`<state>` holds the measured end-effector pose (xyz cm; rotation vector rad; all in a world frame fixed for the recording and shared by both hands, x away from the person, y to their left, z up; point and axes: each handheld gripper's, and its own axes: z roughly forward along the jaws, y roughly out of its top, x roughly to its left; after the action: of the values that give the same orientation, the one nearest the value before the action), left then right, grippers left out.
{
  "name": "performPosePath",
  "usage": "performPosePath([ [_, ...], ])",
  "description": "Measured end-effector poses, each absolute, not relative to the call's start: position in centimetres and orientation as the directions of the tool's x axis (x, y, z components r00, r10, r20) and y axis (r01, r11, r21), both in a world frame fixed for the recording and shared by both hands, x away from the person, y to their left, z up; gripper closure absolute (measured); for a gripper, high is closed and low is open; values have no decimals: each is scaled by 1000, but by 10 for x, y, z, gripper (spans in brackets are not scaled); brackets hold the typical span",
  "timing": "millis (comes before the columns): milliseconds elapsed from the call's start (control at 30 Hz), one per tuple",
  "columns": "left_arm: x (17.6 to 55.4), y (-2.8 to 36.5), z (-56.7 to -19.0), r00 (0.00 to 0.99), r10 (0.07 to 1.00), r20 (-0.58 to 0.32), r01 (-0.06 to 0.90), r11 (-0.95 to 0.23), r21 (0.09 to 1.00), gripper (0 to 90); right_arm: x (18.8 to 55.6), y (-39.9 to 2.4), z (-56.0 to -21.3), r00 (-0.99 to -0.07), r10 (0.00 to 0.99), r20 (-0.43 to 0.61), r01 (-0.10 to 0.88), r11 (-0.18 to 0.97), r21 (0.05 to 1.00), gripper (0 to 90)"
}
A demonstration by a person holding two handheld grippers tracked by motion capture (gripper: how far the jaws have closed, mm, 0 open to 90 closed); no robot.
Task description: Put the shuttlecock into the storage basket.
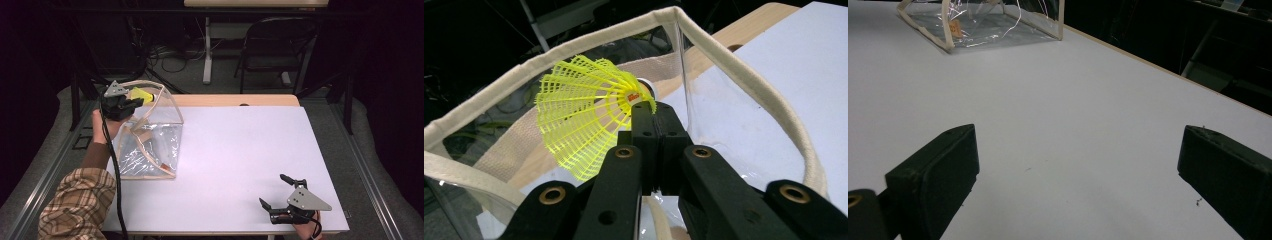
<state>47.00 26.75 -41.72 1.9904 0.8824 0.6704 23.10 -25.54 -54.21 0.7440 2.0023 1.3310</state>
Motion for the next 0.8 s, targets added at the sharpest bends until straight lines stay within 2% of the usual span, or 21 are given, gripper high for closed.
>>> performPosePath([
  [800,476,267,-429,614,783,99,379,-402,834,894,231,-255,-542,-653,734,-185,115,337,934,28],
])
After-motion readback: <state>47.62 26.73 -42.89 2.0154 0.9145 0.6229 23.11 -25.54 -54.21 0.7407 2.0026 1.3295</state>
